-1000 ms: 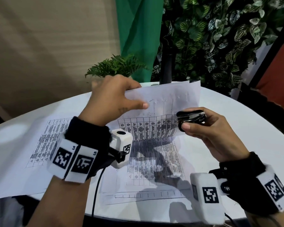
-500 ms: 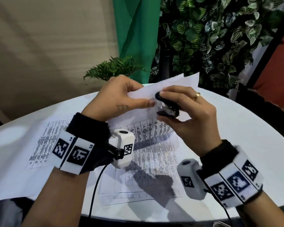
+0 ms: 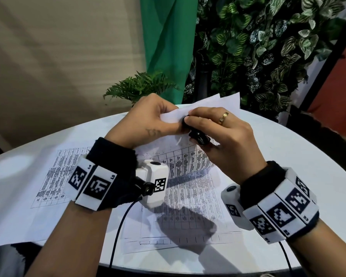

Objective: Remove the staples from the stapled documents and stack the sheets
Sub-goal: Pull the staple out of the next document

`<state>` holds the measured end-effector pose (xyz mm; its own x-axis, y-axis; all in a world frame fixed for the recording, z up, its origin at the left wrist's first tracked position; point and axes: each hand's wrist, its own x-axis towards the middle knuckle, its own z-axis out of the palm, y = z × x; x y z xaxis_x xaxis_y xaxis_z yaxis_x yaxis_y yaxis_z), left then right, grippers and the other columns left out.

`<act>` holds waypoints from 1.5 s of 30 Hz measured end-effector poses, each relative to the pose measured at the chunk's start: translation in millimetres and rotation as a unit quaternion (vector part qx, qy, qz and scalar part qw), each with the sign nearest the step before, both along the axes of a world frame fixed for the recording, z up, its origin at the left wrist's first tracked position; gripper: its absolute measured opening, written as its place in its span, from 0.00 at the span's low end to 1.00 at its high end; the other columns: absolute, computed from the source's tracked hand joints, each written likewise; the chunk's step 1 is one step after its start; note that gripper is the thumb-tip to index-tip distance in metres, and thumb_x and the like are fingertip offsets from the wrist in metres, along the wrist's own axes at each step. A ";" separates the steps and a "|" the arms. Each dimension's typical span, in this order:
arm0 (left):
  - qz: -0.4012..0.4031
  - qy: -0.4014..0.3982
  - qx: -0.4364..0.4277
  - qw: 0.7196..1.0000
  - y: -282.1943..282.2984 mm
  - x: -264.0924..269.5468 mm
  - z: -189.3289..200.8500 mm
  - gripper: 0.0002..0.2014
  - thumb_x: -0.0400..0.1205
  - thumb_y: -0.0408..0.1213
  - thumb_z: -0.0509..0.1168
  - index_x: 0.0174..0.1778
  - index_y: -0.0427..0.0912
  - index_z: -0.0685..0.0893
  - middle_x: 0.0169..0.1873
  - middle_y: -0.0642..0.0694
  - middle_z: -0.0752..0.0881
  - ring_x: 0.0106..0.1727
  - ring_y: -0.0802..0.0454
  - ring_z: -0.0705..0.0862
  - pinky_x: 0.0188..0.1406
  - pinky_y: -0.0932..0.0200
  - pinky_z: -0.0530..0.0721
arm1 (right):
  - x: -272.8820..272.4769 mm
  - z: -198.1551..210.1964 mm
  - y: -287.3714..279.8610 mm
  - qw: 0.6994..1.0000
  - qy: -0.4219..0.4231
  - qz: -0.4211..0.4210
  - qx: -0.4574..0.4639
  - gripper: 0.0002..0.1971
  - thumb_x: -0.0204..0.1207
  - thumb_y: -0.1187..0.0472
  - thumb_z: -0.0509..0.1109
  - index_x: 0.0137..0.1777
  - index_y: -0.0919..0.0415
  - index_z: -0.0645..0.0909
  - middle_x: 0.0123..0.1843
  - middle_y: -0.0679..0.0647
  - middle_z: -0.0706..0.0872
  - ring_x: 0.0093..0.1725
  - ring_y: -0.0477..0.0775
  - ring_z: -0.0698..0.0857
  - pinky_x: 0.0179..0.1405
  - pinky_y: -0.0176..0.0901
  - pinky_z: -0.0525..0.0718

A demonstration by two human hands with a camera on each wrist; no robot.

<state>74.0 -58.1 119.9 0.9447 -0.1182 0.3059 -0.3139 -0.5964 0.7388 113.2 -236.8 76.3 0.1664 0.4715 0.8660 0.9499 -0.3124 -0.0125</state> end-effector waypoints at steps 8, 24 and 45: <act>-0.055 0.049 -0.033 0.997 1.9 -2.5 -2.2 0.09 0.71 0.34 0.70 0.38 0.30 0.87 0.31 0.40 0.82 0.34 0.51 0.76 0.36 0.57 0.71 | 0.0 9.3 0.3 1.000 -0.005 -0.004 -0.027 0.12 0.65 0.71 0.77 0.49 0.69 0.87 0.47 0.61 0.88 0.42 0.65 0.86 0.36 0.53 0.85; -0.021 0.035 -0.028 0.999 5.3 -1.7 -3.2 0.16 0.68 0.45 0.74 0.42 0.36 0.89 0.40 0.29 0.88 0.34 0.52 0.79 0.35 0.59 0.72 | -2.6 12.1 -1.3 0.994 0.113 0.006 0.004 0.15 0.65 0.58 0.79 0.50 0.66 0.86 0.46 0.56 0.87 0.43 0.59 0.86 0.37 0.56 0.86; 0.019 -0.018 -0.058 0.998 -5.9 -7.6 -4.4 0.22 0.63 0.58 0.73 0.36 0.41 0.91 0.35 0.36 0.89 0.34 0.48 0.83 0.33 0.48 0.79 | -26.0 6.7 15.4 0.799 0.572 0.044 0.182 0.11 0.73 0.53 0.73 0.33 0.57 0.81 0.29 0.50 0.82 0.30 0.47 0.79 0.25 0.34 0.71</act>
<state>66.4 -64.0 115.5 0.9363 -0.0451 0.3484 -0.3198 -0.5198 0.7922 87.2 -221.4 83.0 0.9267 0.2770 0.2542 0.2706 -0.0223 -0.9624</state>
